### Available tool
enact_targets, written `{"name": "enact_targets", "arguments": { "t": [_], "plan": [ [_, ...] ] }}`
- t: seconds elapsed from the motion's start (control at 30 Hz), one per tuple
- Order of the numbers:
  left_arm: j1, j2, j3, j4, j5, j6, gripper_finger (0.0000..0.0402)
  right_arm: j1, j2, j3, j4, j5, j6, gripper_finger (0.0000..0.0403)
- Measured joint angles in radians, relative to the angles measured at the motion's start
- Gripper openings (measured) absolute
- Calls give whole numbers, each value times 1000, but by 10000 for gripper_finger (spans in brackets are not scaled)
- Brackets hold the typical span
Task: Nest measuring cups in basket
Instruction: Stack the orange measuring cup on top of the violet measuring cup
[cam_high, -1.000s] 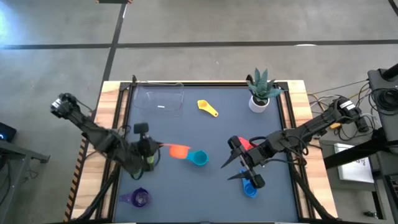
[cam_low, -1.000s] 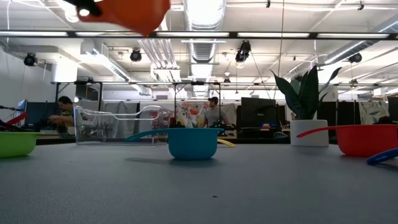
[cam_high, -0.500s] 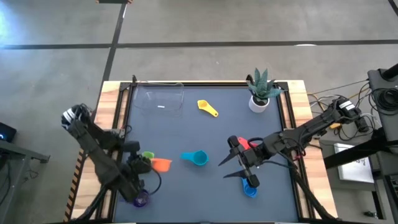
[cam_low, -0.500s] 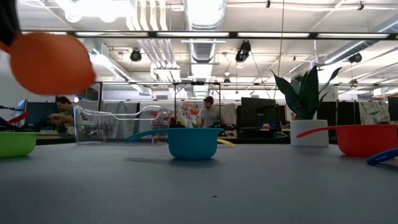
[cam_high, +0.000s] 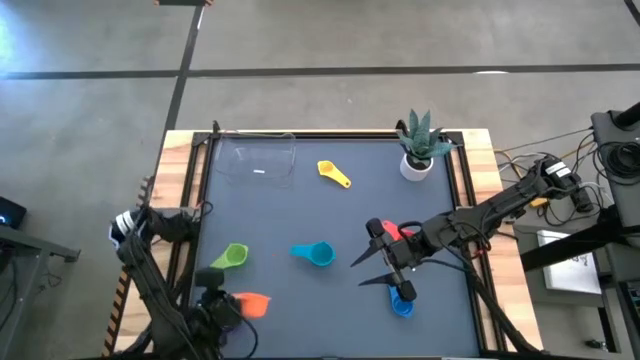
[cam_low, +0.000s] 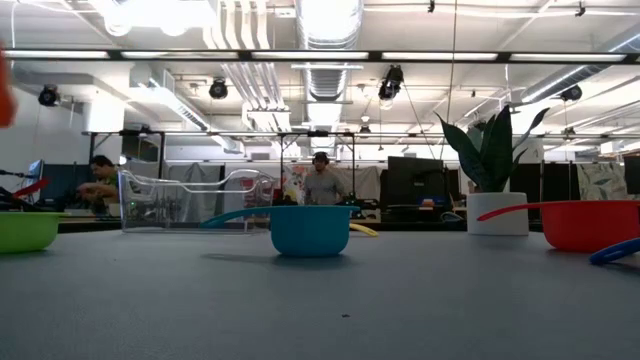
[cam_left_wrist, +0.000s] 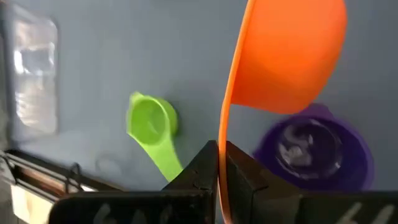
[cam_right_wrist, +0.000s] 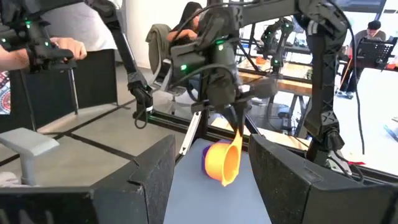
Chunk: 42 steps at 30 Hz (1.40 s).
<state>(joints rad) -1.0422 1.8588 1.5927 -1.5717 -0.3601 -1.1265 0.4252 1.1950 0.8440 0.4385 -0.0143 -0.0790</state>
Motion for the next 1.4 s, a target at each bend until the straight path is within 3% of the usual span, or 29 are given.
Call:
{"name": "enact_targets", "arguments": {
  "t": [0.23,0.5,0.77,0.97,1.17,1.4],
  "plan": [
    [-50,18,-4,1,79,-99,0,0,22,0,4,3,16,194],
    [-105,-54,-4,0,128,-236,0,0,86,-1,18,18,57,194],
    [-136,-110,-24,1,329,-363,0,0,129,-1,42,18,82,194],
    [-139,-90,-121,-2,430,-402,0,1,149,-1,61,17,83,194],
    [-139,-69,-157,1,409,-409,0,3,150,-1,61,17,87,194],
    [-136,-67,-115,1,245,-449,0,5,150,-1,62,17,87,194]
  ]
}}
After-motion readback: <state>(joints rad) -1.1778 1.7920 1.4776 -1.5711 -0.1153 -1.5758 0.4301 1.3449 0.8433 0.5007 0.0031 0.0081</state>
